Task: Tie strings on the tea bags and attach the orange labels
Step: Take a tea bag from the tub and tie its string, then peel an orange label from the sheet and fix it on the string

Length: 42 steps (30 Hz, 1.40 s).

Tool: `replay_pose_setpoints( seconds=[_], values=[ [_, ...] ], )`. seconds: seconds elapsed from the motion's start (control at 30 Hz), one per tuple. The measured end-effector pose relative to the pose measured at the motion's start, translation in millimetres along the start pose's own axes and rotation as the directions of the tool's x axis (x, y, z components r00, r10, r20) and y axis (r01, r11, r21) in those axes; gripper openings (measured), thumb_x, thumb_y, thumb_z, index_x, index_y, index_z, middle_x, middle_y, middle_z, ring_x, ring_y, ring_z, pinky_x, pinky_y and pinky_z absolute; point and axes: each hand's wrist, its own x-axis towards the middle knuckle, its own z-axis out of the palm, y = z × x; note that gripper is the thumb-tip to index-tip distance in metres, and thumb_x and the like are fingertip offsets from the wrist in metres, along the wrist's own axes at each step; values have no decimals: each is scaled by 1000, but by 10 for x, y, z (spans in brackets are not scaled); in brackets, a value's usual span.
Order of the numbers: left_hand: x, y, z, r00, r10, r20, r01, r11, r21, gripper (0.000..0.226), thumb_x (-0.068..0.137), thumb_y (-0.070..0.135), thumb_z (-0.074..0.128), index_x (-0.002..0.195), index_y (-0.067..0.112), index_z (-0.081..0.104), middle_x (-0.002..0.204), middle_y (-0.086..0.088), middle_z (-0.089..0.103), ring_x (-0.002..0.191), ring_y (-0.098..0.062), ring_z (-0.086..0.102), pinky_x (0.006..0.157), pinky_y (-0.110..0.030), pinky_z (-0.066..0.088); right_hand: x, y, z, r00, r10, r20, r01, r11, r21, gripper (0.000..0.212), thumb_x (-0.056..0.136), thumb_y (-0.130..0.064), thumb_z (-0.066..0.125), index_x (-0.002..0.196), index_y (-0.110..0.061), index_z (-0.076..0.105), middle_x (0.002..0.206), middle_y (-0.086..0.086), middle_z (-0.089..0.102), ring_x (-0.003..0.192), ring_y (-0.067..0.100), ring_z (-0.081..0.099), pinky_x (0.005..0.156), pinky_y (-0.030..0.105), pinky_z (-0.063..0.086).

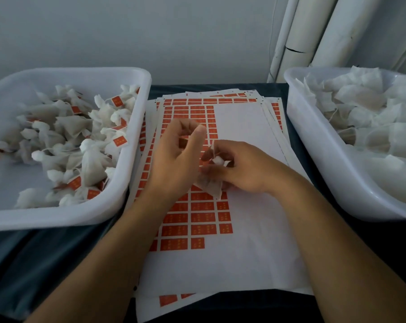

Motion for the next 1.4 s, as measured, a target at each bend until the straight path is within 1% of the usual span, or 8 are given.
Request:
replay_pose_setpoints(
  seconds=[0.2, 0.37, 0.53, 0.7, 0.93, 1.03, 1.23, 1.4],
  values=[
    [-175, 103, -277, 966, 214, 149, -240, 952, 188, 14, 95, 34, 66, 103, 38, 56, 95, 25, 61, 96, 0, 62, 69, -7, 51, -41, -25, -35, 994, 97, -53, -100, 994, -51, 27, 91, -53, 67, 114, -44, 57, 111, -19, 62, 89, 8, 66, 71, 22, 56],
    [-513, 52, -595, 841, 29, 541, -286, 871, 398, 25, 91, 49, 70, 110, 48, 54, 104, 32, 57, 105, 10, 55, 70, -7, 49, -225, -13, 27, 982, 129, -138, -147, 980, -134, 60, 91, -53, 68, 144, -42, 41, 145, -8, 56, 104, 14, 62, 74, 23, 47],
    [-881, 30, -812, 672, -32, 740, -411, 814, 409, 57, 84, 63, 70, 132, 57, 41, 133, 40, 36, 126, 9, 41, 103, -15, 36, -490, -28, 147, 954, 120, -273, -182, 959, -215, 76, 85, -65, 62, 151, -42, 31, 155, -8, 44, 97, 7, 55, 81, 28, 44],
    [-1162, -16, -856, 662, 39, 748, -526, 735, 427, 57, 89, 62, 63, 140, 53, 37, 143, 34, 30, 134, 11, 27, 107, -13, 19, -794, -84, 361, 937, 104, -332, -165, 973, -163, 75, 78, -73, 43, 145, -41, 39, 151, -11, 47, 103, 2, 49, 82, 25, 44],
    [-1199, -26, -871, 656, 106, 747, -598, 677, 429, 42, 95, 48, 65, 135, 41, 52, 138, 19, 52, 125, -1, 51, 107, -22, 43, -1128, -230, 513, 951, 79, -299, -108, 991, -82, 66, 80, -77, 39, 136, -43, 45, 124, -26, 49, 90, -9, 53, 72, 8, 39],
    [-1193, -60, -946, 655, 89, 750, -568, 712, 412, 48, 93, 55, 64, 137, 47, 47, 140, 26, 45, 128, 5, 44, 104, -13, 36, -1253, -280, 573, 967, 87, -240, -108, 991, -77, 66, 78, -80, 37, 134, -45, 46, 119, -31, 46, 97, -12, 52, 78, 7, 42],
    [-1176, -127, -1001, 680, 75, 729, -554, 705, 444, 52, 91, 64, 57, 139, 50, 43, 140, 31, 39, 132, 5, 40, 109, -21, 36, -1359, -322, 553, 992, 124, -17, -126, 984, -127, 60, 74, -82, 33, 127, -56, 32, 123, -36, 39, 98, -10, 49, 79, 4, 39],
    [-1199, -157, -1035, 670, 90, 737, -568, 701, 431, 55, 89, 65, 60, 139, 49, 44, 140, 31, 42, 132, 7, 40, 108, -16, 33, -1417, -284, 474, 993, 118, 11, -116, 990, -78, 64, 72, -78, 42, 131, -52, 40, 125, -35, 46, 93, -9, 51, 82, 11, 46]
  ],
)
